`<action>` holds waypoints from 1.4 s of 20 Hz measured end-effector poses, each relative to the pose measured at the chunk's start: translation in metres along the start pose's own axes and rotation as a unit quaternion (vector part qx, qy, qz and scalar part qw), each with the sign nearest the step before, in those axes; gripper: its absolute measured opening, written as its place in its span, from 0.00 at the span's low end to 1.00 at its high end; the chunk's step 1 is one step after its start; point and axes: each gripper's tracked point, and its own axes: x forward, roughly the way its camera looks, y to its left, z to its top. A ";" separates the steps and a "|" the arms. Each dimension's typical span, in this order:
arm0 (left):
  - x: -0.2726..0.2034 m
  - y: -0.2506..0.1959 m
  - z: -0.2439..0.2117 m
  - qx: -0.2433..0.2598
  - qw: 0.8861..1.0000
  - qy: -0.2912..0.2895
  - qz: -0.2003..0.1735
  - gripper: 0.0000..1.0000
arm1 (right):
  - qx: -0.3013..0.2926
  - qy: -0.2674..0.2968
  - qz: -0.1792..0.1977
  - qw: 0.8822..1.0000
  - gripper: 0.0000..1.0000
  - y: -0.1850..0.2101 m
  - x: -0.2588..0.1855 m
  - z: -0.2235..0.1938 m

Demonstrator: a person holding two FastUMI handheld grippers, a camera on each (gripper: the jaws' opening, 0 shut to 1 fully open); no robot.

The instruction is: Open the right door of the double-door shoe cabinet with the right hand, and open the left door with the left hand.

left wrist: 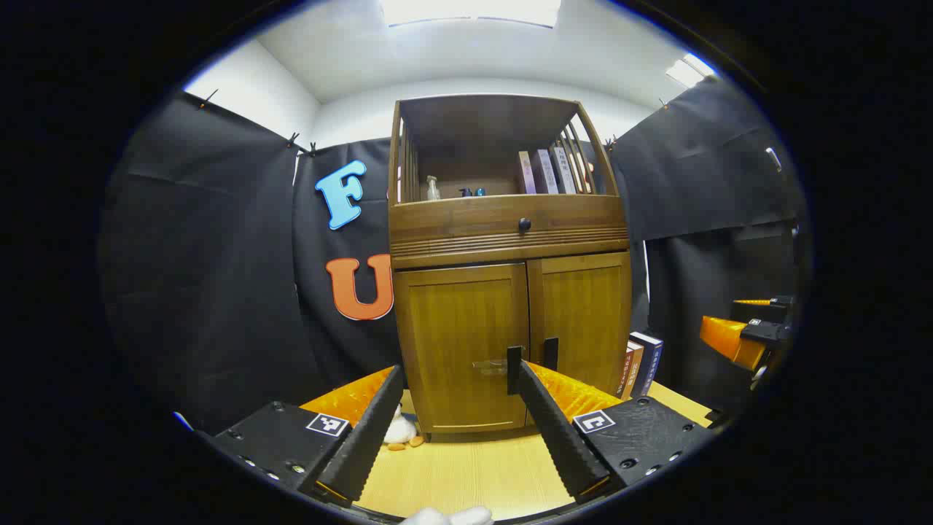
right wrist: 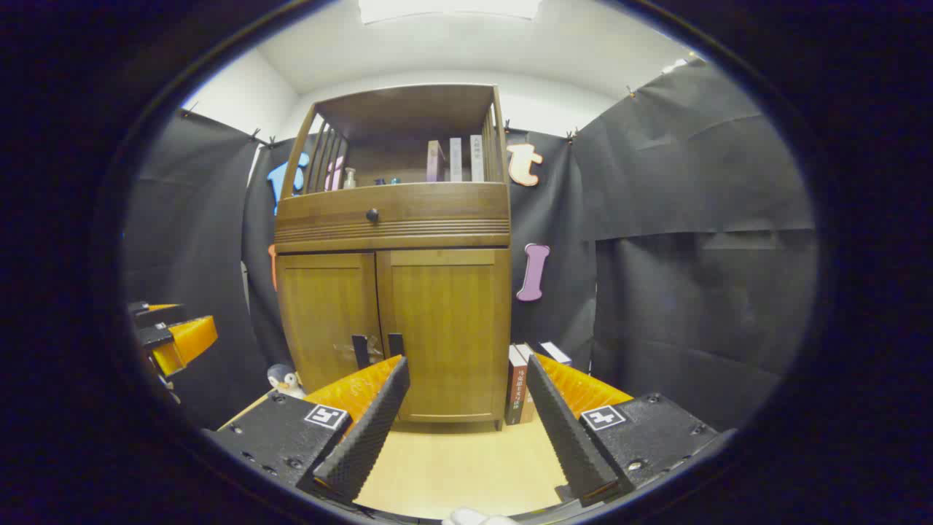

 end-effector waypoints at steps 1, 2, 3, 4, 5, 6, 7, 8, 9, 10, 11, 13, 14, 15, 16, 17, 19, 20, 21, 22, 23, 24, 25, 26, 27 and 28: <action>-0.001 0.000 0.001 -0.001 1.000 0.000 -0.001 0.96 | -0.003 0.002 0.002 1.000 1.00 0.001 -0.001 -0.001; -0.003 -0.001 0.001 -0.003 1.000 -0.001 -0.001 0.96 | -0.005 0.004 0.002 1.000 1.00 0.002 -0.003 -0.002; -0.004 -0.002 0.002 -0.003 1.000 -0.001 -0.002 0.96 | -0.005 0.008 0.002 1.000 1.00 0.002 -0.005 -0.003; -0.004 -0.002 0.002 -0.002 1.000 -0.001 -0.001 0.96 | -0.004 0.009 0.003 1.000 1.00 0.003 -0.005 -0.003; -0.004 -0.001 0.002 0.000 1.000 -0.002 -0.001 0.96 | -0.004 0.009 0.004 1.000 1.00 0.005 -0.005 -0.002; -0.003 0.000 0.002 0.000 1.000 -0.002 0.000 0.96 | -0.005 0.009 0.005 1.000 1.00 0.006 -0.004 -0.001; -0.003 -0.002 0.001 -0.001 1.000 -0.003 -0.001 0.96 | -0.007 0.008 0.005 1.000 1.00 0.006 -0.004 0.000; -0.003 -0.002 0.002 -0.001 1.000 -0.004 -0.001 0.96 | -0.008 0.007 0.005 1.000 1.00 0.006 -0.003 0.001; -0.002 -0.001 0.003 -0.001 1.000 -0.006 0.000 0.96 | -0.009 0.005 0.004 1.000 1.00 0.006 -0.002 0.001; -0.002 -0.001 0.002 -0.001 1.000 -0.005 0.001 0.96 | -0.010 0.005 0.003 1.000 1.00 0.006 -0.001 0.002; -0.002 -0.001 0.002 -0.002 1.000 -0.005 0.002 0.96 | -0.011 0.006 0.003 1.000 1.00 0.007 0.001 0.001; -0.002 -0.001 0.002 -0.003 1.000 -0.005 0.002 0.96 | -0.013 0.005 0.002 1.000 1.00 0.007 0.002 0.001; -0.001 0.000 0.001 -0.002 1.000 -0.004 0.002 0.96 | -0.016 0.004 0.000 1.000 1.00 0.008 0.003 0.001; -0.001 0.000 0.001 -0.002 1.000 -0.004 0.003 0.96 | -0.019 0.002 -0.001 1.000 1.00 0.008 0.004 0.001; 0.000 0.001 0.001 -0.001 1.000 -0.004 0.005 0.96 | -0.021 0.002 -0.002 1.000 1.00 0.009 0.005 0.002; 0.000 0.002 0.001 -0.001 1.000 -0.003 0.006 0.96 | -0.024 0.002 -0.003 1.000 1.00 0.009 0.007 0.000; 0.000 0.005 -0.002 -0.002 1.000 0.000 0.009 0.96 | -0.025 0.002 -0.001 1.000 1.00 0.013 0.012 -0.003; -0.001 0.008 -0.003 -0.002 1.000 0.001 0.011 0.96 | -0.026 0.000 0.000 1.000 1.00 0.014 0.017 -0.004; -0.003 0.010 -0.004 -0.002 1.000 0.003 0.013 0.96 | -0.028 0.000 0.001 1.000 1.00 0.014 0.025 -0.008; -0.006 0.012 -0.005 -0.001 1.000 0.004 0.016 0.96 | -0.030 -0.001 0.004 1.000 1.00 0.017 0.031 -0.011; -0.007 0.016 -0.006 0.001 1.000 0.005 0.020 0.96 | -0.033 -0.001 0.008 0.999 1.00 0.021 0.040 -0.016; -0.010 0.020 -0.007 0.002 1.000 0.007 0.025 0.96 | -0.037 0.002 0.013 0.999 1.00 0.027 0.051 -0.021; -0.012 0.022 -0.008 0.001 1.000 0.007 0.029 0.96 | -0.039 0.002 0.020 0.999 1.00 0.032 0.061 -0.025; -0.015 0.025 -0.008 0.001 0.999 0.008 0.033 0.96 | -0.041 0.012 0.025 0.999 1.00 0.039 0.073 -0.034; -0.018 0.028 -0.009 0.001 0.999 0.009 0.035 0.96 | -0.041 0.016 0.033 0.998 1.00 0.049 0.084 -0.039; -0.021 0.031 -0.010 0.002 0.999 0.010 0.038 0.96 | -0.042 0.020 0.037 0.998 1.00 0.058 0.097 -0.045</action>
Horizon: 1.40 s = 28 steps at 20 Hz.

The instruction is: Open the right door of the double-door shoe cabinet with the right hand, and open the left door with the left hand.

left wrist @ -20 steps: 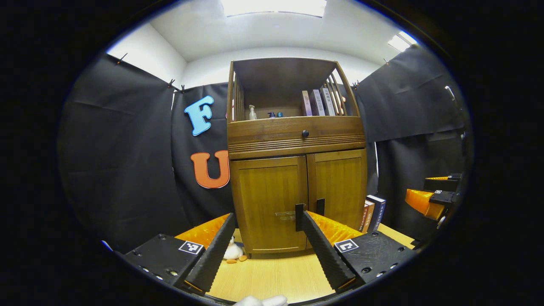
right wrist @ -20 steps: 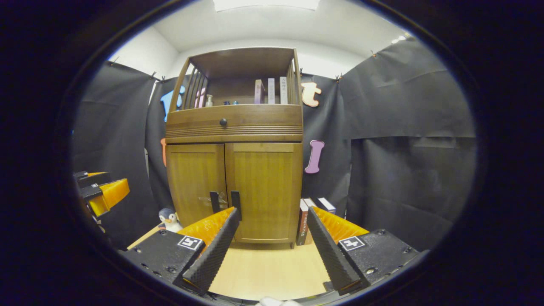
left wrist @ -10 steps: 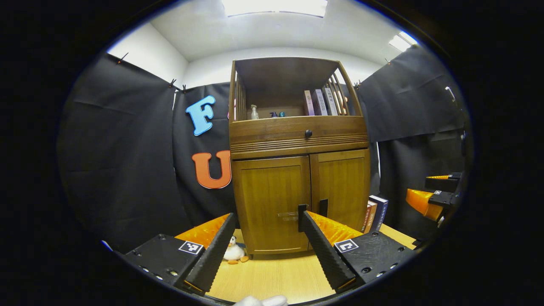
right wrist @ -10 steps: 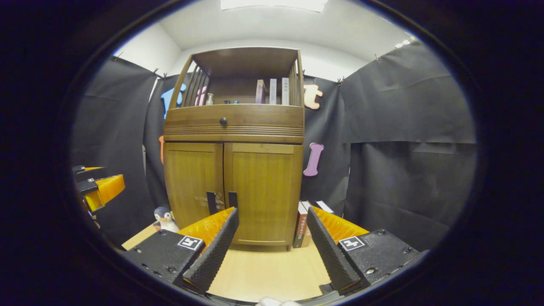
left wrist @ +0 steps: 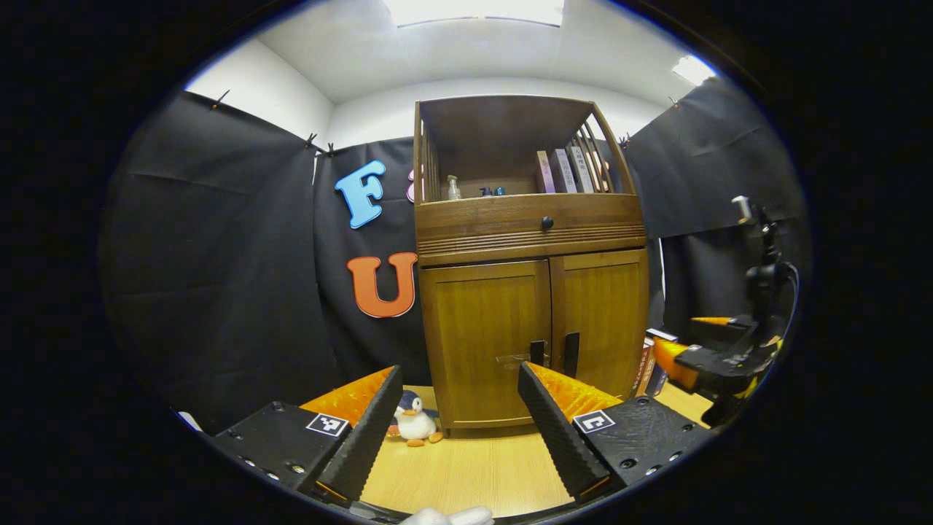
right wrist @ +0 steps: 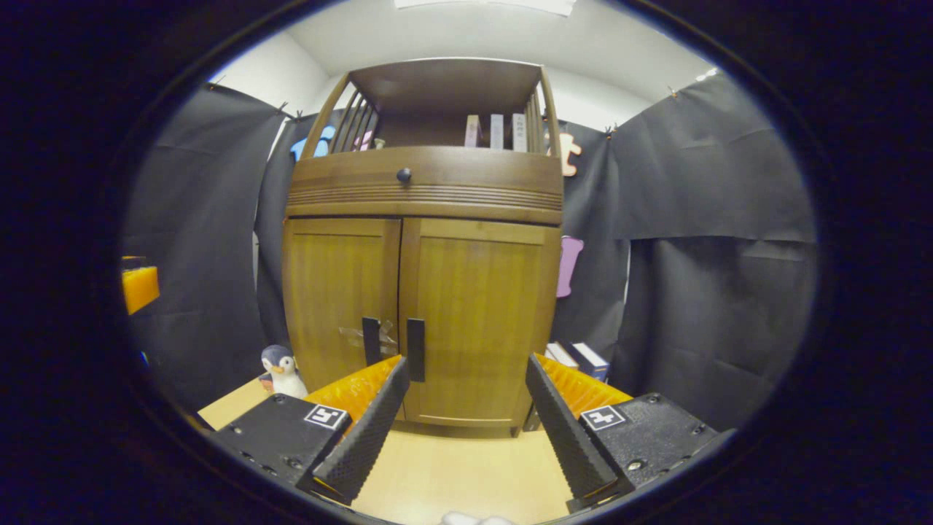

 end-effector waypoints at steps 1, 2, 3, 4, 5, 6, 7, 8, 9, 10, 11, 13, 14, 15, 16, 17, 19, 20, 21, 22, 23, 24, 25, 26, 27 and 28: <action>-0.003 0.003 -0.002 0.002 1.000 0.002 0.003 0.96 | -0.002 0.006 0.002 1.000 1.00 0.006 0.014 -0.005; -0.007 0.006 -0.002 0.004 1.000 0.002 0.007 0.96 | -0.003 0.008 0.007 1.000 1.00 0.014 0.028 -0.009; -0.009 0.010 -0.003 0.005 1.000 0.002 0.012 0.96 | -0.003 0.009 0.012 1.000 1.00 0.023 0.047 -0.015; -0.013 0.014 -0.004 0.005 1.000 0.002 0.017 0.96 | -0.006 0.013 0.017 1.000 1.00 0.030 0.064 -0.021; -0.016 0.017 -0.004 0.004 1.000 0.002 0.021 0.96 | -0.009 0.016 0.022 1.000 1.00 0.037 0.078 -0.024; -0.018 0.020 -0.005 0.003 1.000 0.005 0.026 0.96 | -0.008 0.017 0.024 1.000 1.00 0.044 0.094 -0.029; -0.021 0.025 -0.006 0.001 0.999 0.005 0.033 0.96 | -0.009 0.025 0.024 0.999 1.00 0.049 0.110 -0.033; -0.023 0.029 -0.007 0.000 0.999 0.008 0.038 0.96 | -0.007 0.030 0.026 0.999 1.00 0.056 0.123 -0.037; -0.025 0.032 -0.009 -0.001 0.999 0.010 0.043 0.96 | -0.006 0.033 0.024 0.999 1.00 0.059 0.139 -0.040; -0.027 0.036 -0.010 -0.001 0.999 0.012 0.049 0.96 | -0.007 0.039 0.020 0.999 1.00 0.060 0.155 -0.044; -0.028 0.040 -0.012 -0.001 0.998 0.014 0.056 0.96 | -0.006 0.045 0.021 0.999 1.00 0.063 0.168 -0.049; -0.030 0.047 -0.013 -0.002 0.997 0.018 0.070 0.96 | 0.000 0.060 0.023 0.998 0.99 0.069 0.192 -0.056; -0.031 0.051 -0.014 -0.003 0.997 0.020 0.077 0.96 | -0.001 0.065 0.024 0.998 0.93 0.070 0.201 -0.060; -0.031 0.055 -0.014 -0.003 0.996 0.023 0.083 0.96 | -0.001 0.070 0.027 0.997 0.92 0.071 0.208 -0.061; -0.032 0.057 -0.015 -0.004 0.996 0.026 0.088 0.96 | 0.000 0.071 0.029 0.997 0.89 0.073 0.214 -0.061; -0.032 0.061 -0.017 -0.005 0.995 0.029 0.093 0.96 | 0.001 0.069 0.028 0.997 0.87 0.073 0.220 -0.061; -0.034 0.065 -0.019 -0.007 0.995 0.030 0.099 0.96 | 0.000 0.066 0.022 0.998 0.75 0.069 0.227 -0.059; -0.036 0.067 -0.020 -0.007 0.994 0.030 0.103 0.96 | 0.003 0.069 0.023 0.997 0.70 0.069 0.230 -0.060; -0.037 0.069 -0.020 -0.007 0.994 0.031 0.105 0.96 | 0.006 0.075 0.026 0.997 0.67 0.071 0.233 -0.062; -0.037 0.070 -0.022 -0.009 0.994 0.031 0.106 0.96 | 0.008 0.079 0.026 0.996 0.63 0.071 0.235 -0.064; -0.037 0.071 -0.025 -0.010 0.994 0.033 0.107 0.96 | 0.005 0.080 0.023 0.997 0.60 0.069 0.238 -0.064; -0.038 0.072 -0.026 -0.011 0.994 0.035 0.108 0.96 | 0.002 0.079 0.020 0.997 0.55 0.068 0.240 -0.064; -0.037 0.071 -0.027 -0.012 0.993 0.038 0.108 0.96 | 0.001 0.081 0.015 0.997 0.53 0.067 0.243 -0.065; -0.037 0.071 -0.028 -0.013 0.993 0.039 0.108 0.96 | 0.006 0.083 0.019 0.996 0.48 0.069 0.244 -0.067; -0.035 0.072 -0.029 -0.014 0.993 0.040 0.108 0.96 | 0.009 0.086 0.019 0.996 0.44 0.069 0.245 -0.068; -0.034 0.071 -0.030 -0.014 0.993 0.041 0.107 0.96 | 0.011 0.087 0.018 0.996 0.39 0.069 0.245 -0.067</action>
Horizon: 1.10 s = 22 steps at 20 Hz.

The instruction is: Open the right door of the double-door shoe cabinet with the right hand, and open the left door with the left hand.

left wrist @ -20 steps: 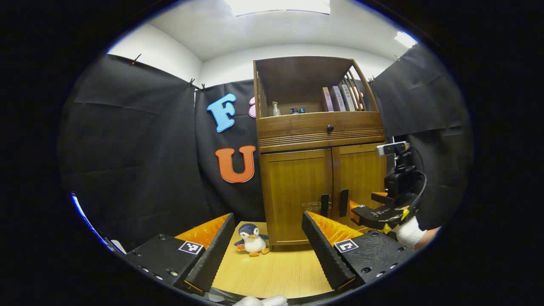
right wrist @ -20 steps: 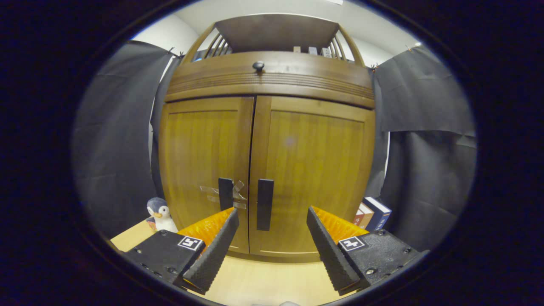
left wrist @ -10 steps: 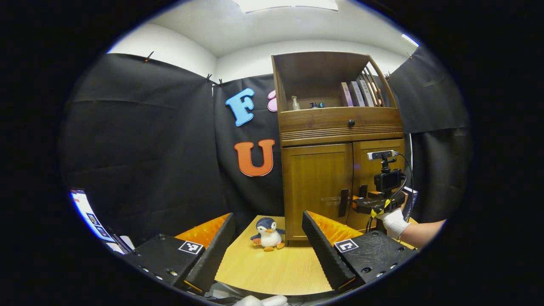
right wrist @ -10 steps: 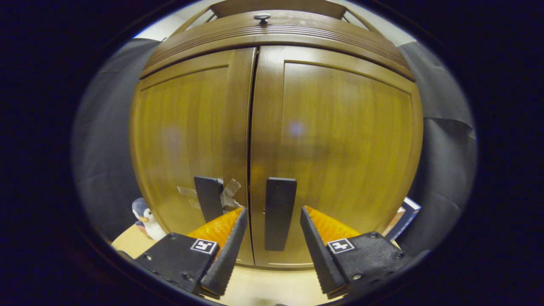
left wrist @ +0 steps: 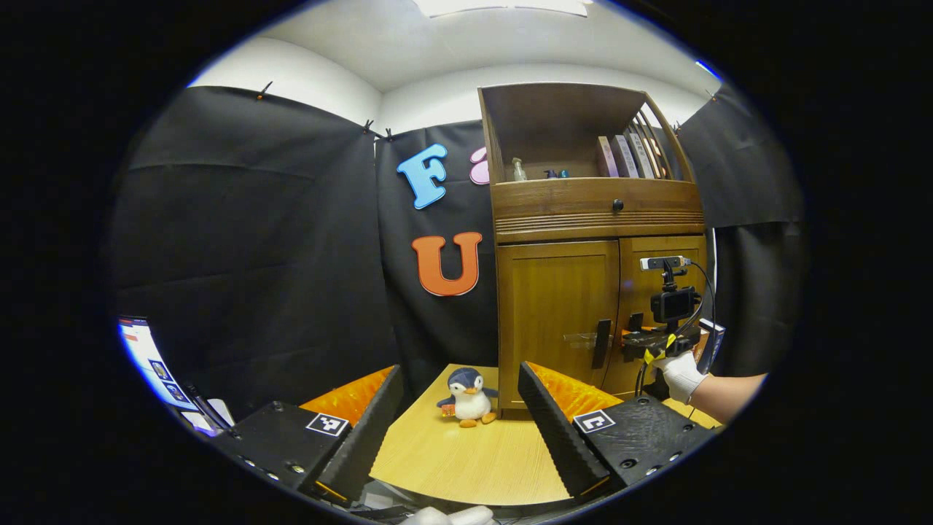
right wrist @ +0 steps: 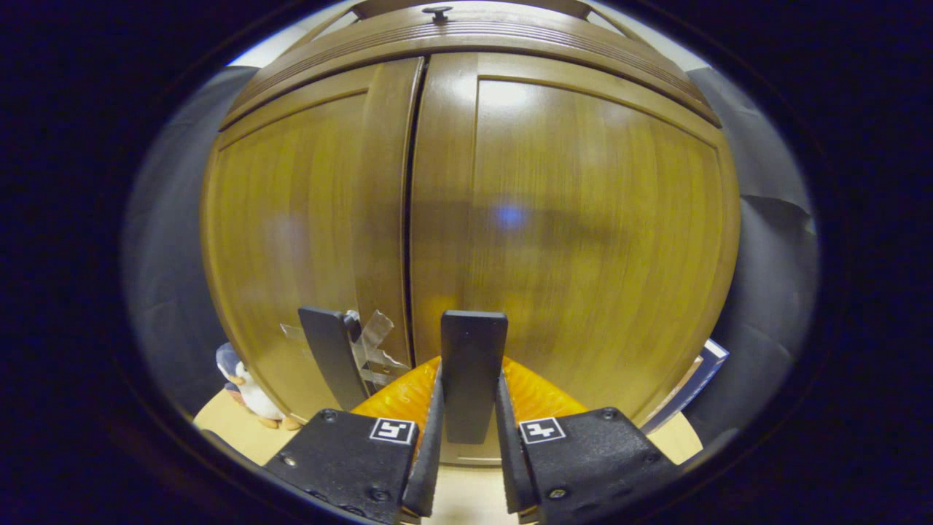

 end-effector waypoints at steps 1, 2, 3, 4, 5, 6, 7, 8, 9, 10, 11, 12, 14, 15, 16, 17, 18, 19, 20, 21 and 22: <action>0.002 -0.001 0.002 0.000 1.000 0.000 -0.001 0.96 | 0.001 0.000 -0.002 1.000 0.38 0.000 -0.001 -0.001; 0.005 -0.001 0.003 0.000 1.000 0.000 -0.002 0.96 | 0.001 0.001 -0.002 1.000 0.37 0.000 -0.001 0.000; 0.009 -0.002 0.004 -0.001 1.000 0.000 -0.004 0.96 | 0.002 0.003 0.000 1.000 0.36 -0.001 -0.002 0.000; 0.011 -0.004 0.004 -0.002 1.000 0.001 -0.007 0.96 | 0.002 0.005 0.001 1.000 0.35 -0.001 -0.003 -0.001; 0.010 -0.008 0.004 -0.002 1.000 0.000 -0.010 0.96 | 0.003 0.007 0.004 1.000 0.34 0.000 -0.004 -0.001; 0.010 -0.011 0.004 -0.001 1.000 0.000 -0.012 0.96 | 0.004 0.009 0.007 1.000 0.33 0.000 -0.005 -0.002; 0.010 -0.013 0.004 0.001 1.000 -0.002 -0.013 0.96 | 0.004 0.011 0.012 1.000 0.33 0.000 -0.008 -0.002; 0.010 -0.015 0.004 0.003 1.000 -0.003 -0.014 1.00 | 0.003 0.013 0.017 1.000 0.32 -0.001 -0.014 -0.004; 0.010 -0.017 0.004 0.003 1.000 -0.005 -0.015 1.00 | 0.003 0.014 0.022 1.000 0.32 -0.002 -0.022 -0.007; 0.009 -0.021 0.004 0.002 1.000 -0.006 -0.018 1.00 | 0.003 0.015 0.029 0.999 0.31 -0.004 -0.029 -0.011; 0.008 -0.026 0.002 0.003 1.000 -0.006 -0.021 1.00 | 0.003 0.014 0.036 0.999 0.31 -0.006 -0.038 -0.013; 0.007 -0.031 0.000 0.004 1.000 -0.004 -0.024 0.96 | 0.001 0.014 0.043 0.999 0.31 -0.008 -0.045 -0.014; 0.005 -0.042 -0.003 0.006 0.999 -0.001 -0.035 0.96 | -0.001 0.015 0.057 0.998 0.31 -0.015 -0.065 -0.021; 0.005 -0.049 -0.003 0.008 0.999 0.000 -0.041 0.96 | 0.000 0.017 0.064 0.998 0.30 -0.019 -0.075 -0.024; 0.005 -0.054 -0.004 0.010 0.999 0.000 -0.046 0.96 | 0.003 0.018 0.069 0.997 0.30 -0.023 -0.085 -0.027; 0.006 -0.060 -0.006 0.012 0.999 0.001 -0.051 0.96 | 0.004 0.020 0.073 0.997 0.31 -0.028 -0.096 -0.029; 0.006 -0.068 -0.007 0.012 0.998 0.004 -0.060 0.96 | 0.004 0.022 0.075 0.997 0.29 -0.035 -0.106 -0.033; 0.007 -0.075 -0.007 0.011 0.998 0.004 -0.069 0.96 | 0.004 0.024 0.075 0.997 0.29 -0.042 -0.116 -0.035; 0.007 -0.083 -0.007 0.010 0.997 0.004 -0.077 0.96 | 0.004 0.026 0.073 0.997 0.30 -0.049 -0.126 -0.039; 0.007 -0.090 -0.007 0.010 0.996 0.002 -0.086 0.96 | 0.006 0.029 0.072 0.997 0.30 -0.056 -0.135 -0.042; 0.008 -0.098 -0.006 0.010 0.995 0.001 -0.094 0.96 | 0.008 0.032 0.070 0.997 0.29 -0.065 -0.144 -0.044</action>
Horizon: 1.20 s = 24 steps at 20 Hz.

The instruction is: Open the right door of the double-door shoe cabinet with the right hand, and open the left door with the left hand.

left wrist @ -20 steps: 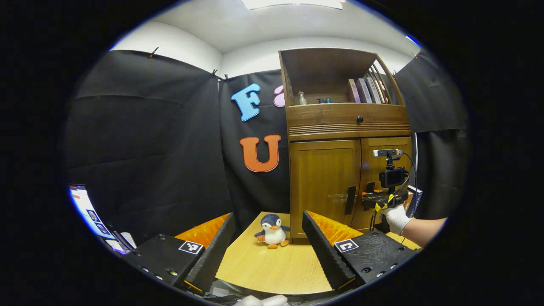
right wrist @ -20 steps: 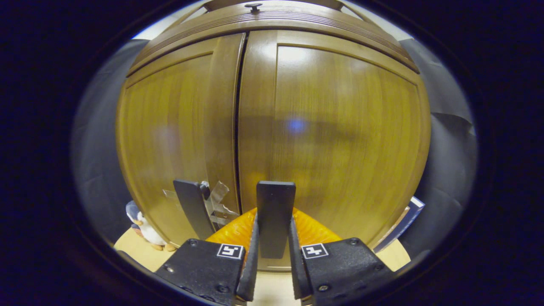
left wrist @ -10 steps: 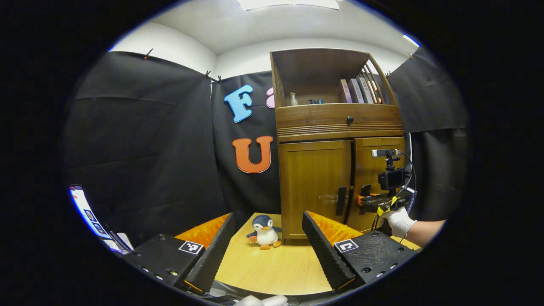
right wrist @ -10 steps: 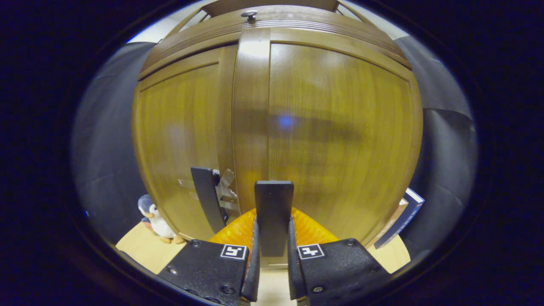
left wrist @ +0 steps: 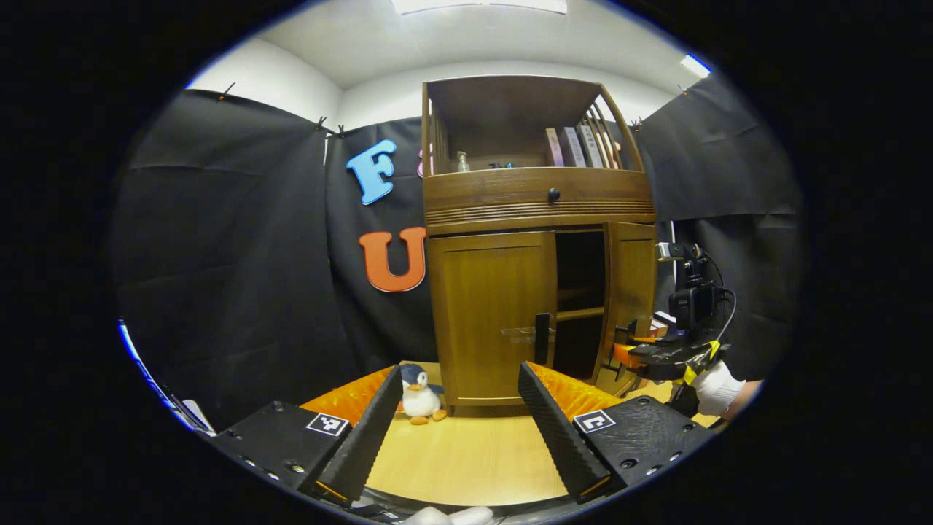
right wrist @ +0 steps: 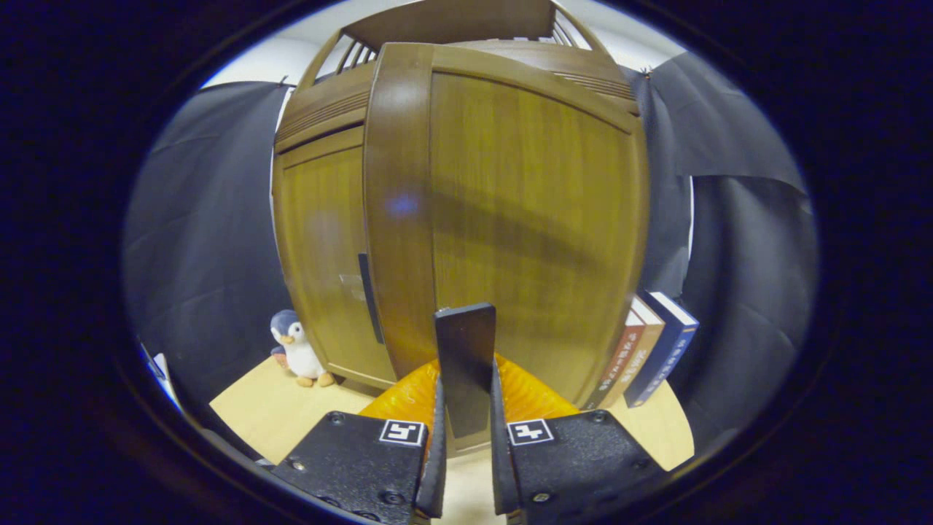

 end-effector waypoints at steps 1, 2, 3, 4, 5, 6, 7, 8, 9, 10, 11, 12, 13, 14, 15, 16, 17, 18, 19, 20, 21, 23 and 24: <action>0.002 -0.008 -0.001 0.000 1.000 0.000 -0.009 0.96 | 0.002 0.001 -0.004 1.000 0.28 -0.007 -0.009 -0.002; 0.002 -0.016 0.000 -0.001 1.000 0.000 -0.019 1.00 | 0.002 0.001 -0.009 1.000 0.28 -0.014 -0.017 -0.005; 0.002 -0.024 0.000 -0.002 1.000 -0.002 -0.028 1.00 | 0.004 -0.002 -0.015 1.000 0.28 -0.022 -0.025 -0.008; 0.002 -0.031 0.001 -0.003 0.999 -0.003 -0.036 1.00 | 0.011 -0.005 -0.022 1.000 0.27 -0.030 -0.034 -0.010; 0.003 -0.038 0.002 -0.002 0.999 -0.004 -0.044 1.00 | 0.012 -0.007 -0.032 0.999 0.27 -0.039 -0.041 -0.012; 0.003 -0.045 0.002 -0.001 0.999 -0.004 -0.051 0.96 | 0.012 -0.009 -0.040 0.999 0.25 -0.048 -0.047 -0.015; 0.003 -0.051 0.000 0.000 0.998 -0.002 -0.058 0.96 | 0.013 -0.010 -0.045 0.999 0.24 -0.055 -0.053 -0.015; 0.002 -0.057 0.000 0.000 0.998 -0.003 -0.064 0.96 | 0.014 -0.010 -0.047 0.999 0.22 -0.060 -0.058 -0.016; 0.003 -0.061 0.001 0.002 0.998 -0.003 -0.068 0.96 | 0.016 -0.010 -0.046 0.999 0.22 -0.064 -0.061 -0.017; 0.003 -0.064 0.002 0.004 0.997 -0.003 -0.071 0.96 | 0.015 -0.010 -0.047 0.999 0.20 -0.071 -0.064 -0.018; 0.004 -0.067 0.002 0.004 0.997 -0.002 -0.073 0.96 | 0.015 -0.010 -0.048 0.999 0.20 -0.076 -0.066 -0.019; 0.003 -0.070 0.003 0.002 0.997 -0.002 -0.076 0.96 | 0.015 -0.011 -0.051 0.999 0.19 -0.081 -0.069 -0.019; 0.002 -0.072 0.004 0.001 0.997 -0.003 -0.077 1.00 | 0.011 -0.012 -0.055 0.998 0.18 -0.086 -0.071 -0.020; 0.001 -0.074 0.005 0.001 0.997 -0.004 -0.079 0.96 | 0.008 -0.011 -0.059 0.998 0.17 -0.090 -0.074 -0.021; 0.001 -0.075 0.005 0.003 0.997 -0.004 -0.079 0.96 | 0.007 -0.010 -0.061 0.998 0.16 -0.094 -0.075 -0.021; 0.002 -0.076 0.006 0.003 0.997 -0.004 -0.079 0.96 | 0.006 -0.009 -0.062 0.998 0.14 -0.098 -0.077 -0.021; 0.002 -0.076 0.005 0.004 0.997 -0.003 -0.079 0.96 | 0.005 -0.008 -0.062 0.998 0.13 -0.101 -0.079 -0.022; 0.003 -0.077 0.005 0.003 0.997 -0.003 -0.079 0.96 | 0.004 -0.007 -0.063 0.998 0.12 -0.106 -0.080 -0.022; 0.006 -0.079 0.005 0.003 0.997 -0.003 -0.080 0.96 | 0.004 -0.006 -0.066 0.998 0.12 -0.111 -0.081 -0.022; 0.007 -0.081 0.004 0.002 0.997 -0.001 -0.081 0.96 | 0.005 -0.005 -0.070 0.998 0.11 -0.117 -0.083 -0.023; 0.010 -0.082 0.003 0.001 0.997 -0.001 -0.083 0.96 | 0.008 -0.004 -0.075 0.997 0.10 -0.123 -0.084 -0.024; 0.017 -0.083 0.001 0.001 0.996 0.000 -0.088 0.96 | 0.010 -0.001 -0.086 0.996 0.08 -0.136 -0.090 -0.023; 0.020 -0.085 0.001 0.001 0.996 -0.001 -0.090 0.96 | 0.009 0.001 -0.091 0.996 0.06 -0.143 -0.089 -0.025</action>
